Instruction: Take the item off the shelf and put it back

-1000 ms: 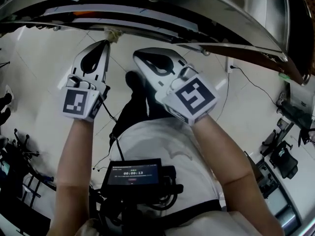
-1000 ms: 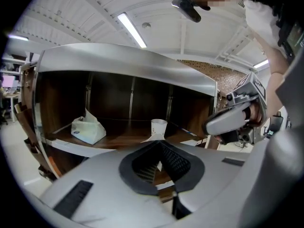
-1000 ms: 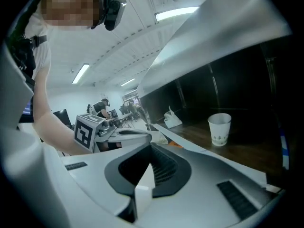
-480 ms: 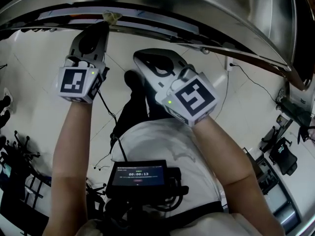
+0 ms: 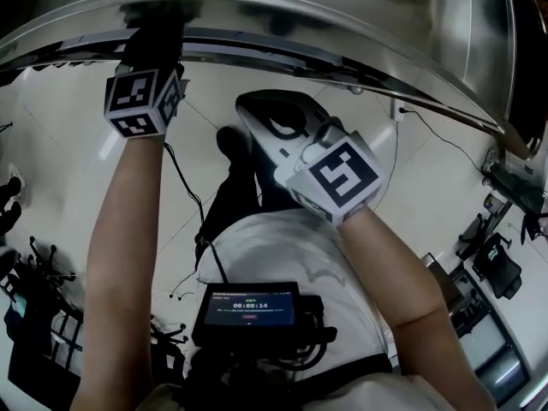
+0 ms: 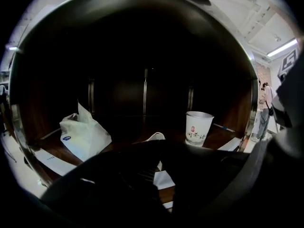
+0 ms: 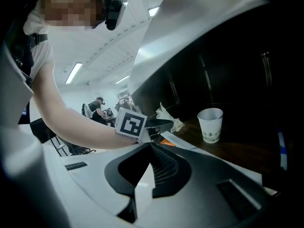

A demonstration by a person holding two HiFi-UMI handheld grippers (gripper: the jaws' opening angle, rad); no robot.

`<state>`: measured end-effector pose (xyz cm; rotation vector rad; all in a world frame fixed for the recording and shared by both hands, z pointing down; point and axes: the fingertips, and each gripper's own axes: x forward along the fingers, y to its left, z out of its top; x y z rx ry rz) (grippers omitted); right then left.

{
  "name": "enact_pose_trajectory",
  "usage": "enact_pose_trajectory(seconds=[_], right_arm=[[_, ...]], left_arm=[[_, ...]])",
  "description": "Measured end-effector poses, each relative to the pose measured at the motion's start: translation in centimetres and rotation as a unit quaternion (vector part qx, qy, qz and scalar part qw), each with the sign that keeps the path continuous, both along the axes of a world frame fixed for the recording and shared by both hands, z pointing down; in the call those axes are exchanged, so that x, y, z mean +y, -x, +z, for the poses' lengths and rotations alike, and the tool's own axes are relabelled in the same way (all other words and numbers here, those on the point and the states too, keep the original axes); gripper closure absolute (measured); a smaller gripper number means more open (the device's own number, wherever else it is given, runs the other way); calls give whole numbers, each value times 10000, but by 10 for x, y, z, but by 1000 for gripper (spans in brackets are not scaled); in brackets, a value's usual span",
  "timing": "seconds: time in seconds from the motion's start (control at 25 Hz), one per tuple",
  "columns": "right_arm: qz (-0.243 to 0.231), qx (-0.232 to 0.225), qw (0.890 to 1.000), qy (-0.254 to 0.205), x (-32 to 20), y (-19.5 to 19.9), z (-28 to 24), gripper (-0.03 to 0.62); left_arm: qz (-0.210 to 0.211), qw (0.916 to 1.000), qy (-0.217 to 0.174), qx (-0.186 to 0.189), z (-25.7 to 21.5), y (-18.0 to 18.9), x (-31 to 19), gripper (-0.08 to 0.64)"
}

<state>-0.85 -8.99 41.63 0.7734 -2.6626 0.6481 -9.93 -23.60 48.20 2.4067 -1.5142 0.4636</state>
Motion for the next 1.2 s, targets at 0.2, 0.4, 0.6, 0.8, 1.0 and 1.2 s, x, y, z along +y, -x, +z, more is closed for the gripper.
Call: enact_pose_trajectory(seconds=[0.2,0.4,0.6,0.8,1.0,1.2], right_arm=[[102,-34,9999,70,-3,1,5,588],[194,-28,9998,83,-1,-8,5,588],[222,-34,9997,33,0,-12,-2,588],[215,-54,9998,-7,6,-10,-4,588],[215,-77,9997,-40,11,-8,-6,588],[149,-123,9997,-125,18,-4,-14,588]], left_arm=[[-102,9995,269,-97,19,6,-13,514],[-82,9993,313,-164,17,1,-9,380],[-108,9996,230,-155,6,2,-4,380],[-90,9996,236,-90,4,2,4,380],[104,9998,108,-148,-5,1,22,555],[333,9993,-9,-166,-21,0,44,557]])
